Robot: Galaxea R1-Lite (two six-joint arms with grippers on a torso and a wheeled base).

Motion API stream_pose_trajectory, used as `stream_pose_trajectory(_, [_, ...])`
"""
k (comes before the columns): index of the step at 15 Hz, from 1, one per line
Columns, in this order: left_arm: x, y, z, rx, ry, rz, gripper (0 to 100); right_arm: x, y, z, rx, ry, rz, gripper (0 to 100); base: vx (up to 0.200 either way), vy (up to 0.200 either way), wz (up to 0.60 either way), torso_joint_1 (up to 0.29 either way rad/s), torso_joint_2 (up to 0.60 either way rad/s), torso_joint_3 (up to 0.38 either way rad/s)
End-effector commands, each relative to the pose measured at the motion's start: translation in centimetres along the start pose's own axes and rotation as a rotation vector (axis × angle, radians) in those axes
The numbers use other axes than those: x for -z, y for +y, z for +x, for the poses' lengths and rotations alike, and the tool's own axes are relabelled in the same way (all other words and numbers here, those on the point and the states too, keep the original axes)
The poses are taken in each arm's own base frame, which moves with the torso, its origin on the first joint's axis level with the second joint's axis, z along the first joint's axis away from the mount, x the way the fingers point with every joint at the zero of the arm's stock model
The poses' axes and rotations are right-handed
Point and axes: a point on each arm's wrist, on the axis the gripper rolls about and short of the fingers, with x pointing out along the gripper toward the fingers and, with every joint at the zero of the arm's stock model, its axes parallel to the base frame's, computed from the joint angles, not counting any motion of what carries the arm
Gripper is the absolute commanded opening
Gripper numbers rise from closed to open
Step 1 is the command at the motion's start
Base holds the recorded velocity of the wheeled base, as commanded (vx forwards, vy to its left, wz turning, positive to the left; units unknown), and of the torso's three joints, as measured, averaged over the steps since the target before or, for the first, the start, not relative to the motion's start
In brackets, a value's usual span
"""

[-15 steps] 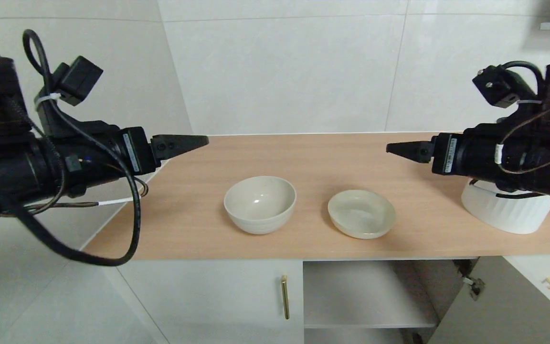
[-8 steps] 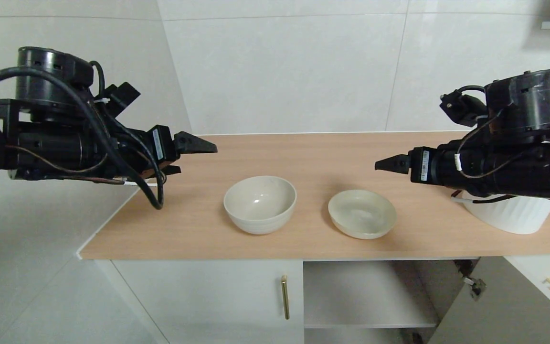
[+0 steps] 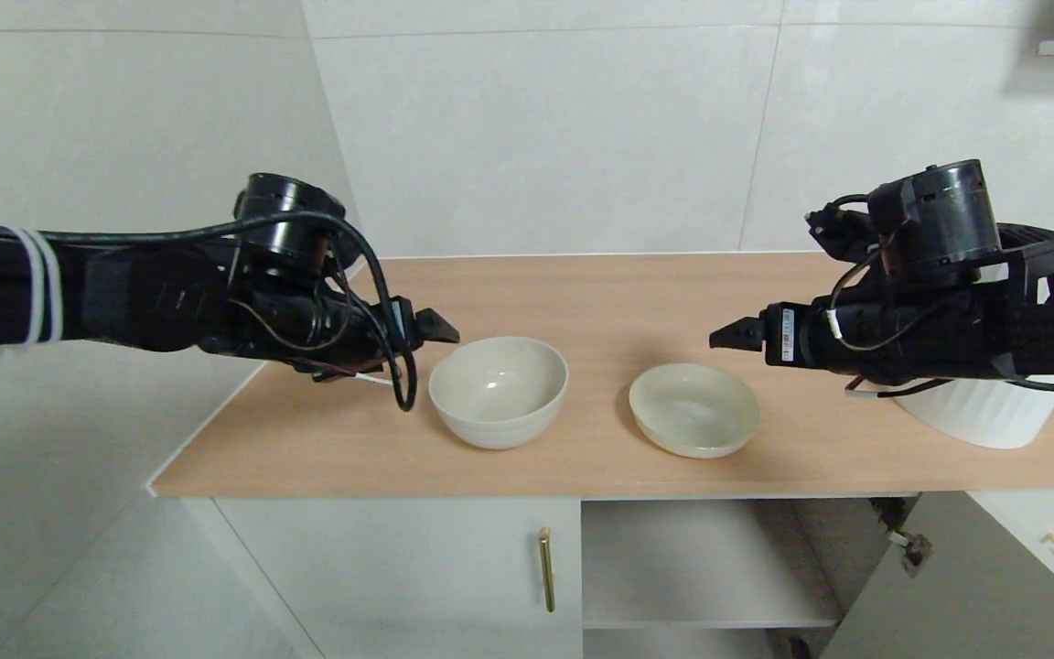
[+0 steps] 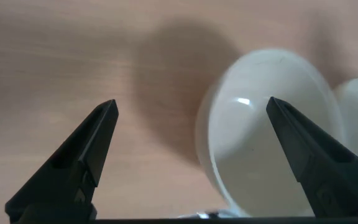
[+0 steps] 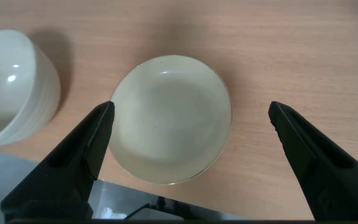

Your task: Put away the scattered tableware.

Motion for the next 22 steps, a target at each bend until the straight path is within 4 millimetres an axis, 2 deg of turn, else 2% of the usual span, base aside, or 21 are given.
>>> stream_pose_trajectory(1, [1.1, -0.2, 2.8, -0.018, 0.06, 0.011, 100, 0.2, 0.0, 0.4, 0.003, 0.012, -0.001, 100, 0.0, 0.0, 0.0, 0.0, 0.0, 0.0])
stream_pose_trajectory(3, [1.3, -0.8, 2.8, -0.006, 0.062, 0.023, 100, 0.3, 0.0, 0.5, 0.004, 0.013, -0.001, 100, 0.0, 0.0, 0.0, 0.0, 0.0, 0.0])
stream_pose_trajectory(9, [1.5, -0.7, 3.8, -0.013, 0.077, 0.023, 100, 0.4, 0.0, 0.7, 0.005, 0.018, -0.002, 100, 0.0, 0.0, 0.0, 0.0, 0.0, 0.0])
stream_pose_trajectory(10, [1.7, -0.6, 4.1, -0.015, 0.083, 0.024, 0, 0.4, 0.0, 0.7, 0.004, 0.018, -0.002, 100, 0.0, 0.0, 0.0, 0.0, 0.0, 0.0])
stream_pose_trajectory(13, [1.8, -1.1, 3.8, -0.005, 0.083, 0.035, 0, 0.5, 0.0, 0.9, 0.007, 0.024, -0.003, 100, 0.0, 0.0, 0.0, 0.0, 0.0, 0.0])
stream_pose_trajectory(16, [1.6, -1.6, 2.5, 0.004, 0.061, 0.042, 0, 0.6, -0.1, 1.0, 0.009, 0.029, -0.003, 100, 0.0, 0.0, 0.0, 0.0, 0.0, 0.0])
stream_pose_trajectory(18, [1.0, -2.0, -0.6, 0.03, 0.009, 0.041, 0, 0.9, -0.2, 1.6, 0.027, 0.046, -0.003, 100, 0.0, 0.0, 0.0, 0.0, 0.0, 0.0])
stream_pose_trajectory(22, [0.5, -2.6, -6.8, 0.087, -0.096, 0.049, 0, 2.3, -0.6, 4.5, 0.125, 0.091, -0.014, 100, 0.0, 0.0, 0.0, 0.0, 0.0, 0.0])
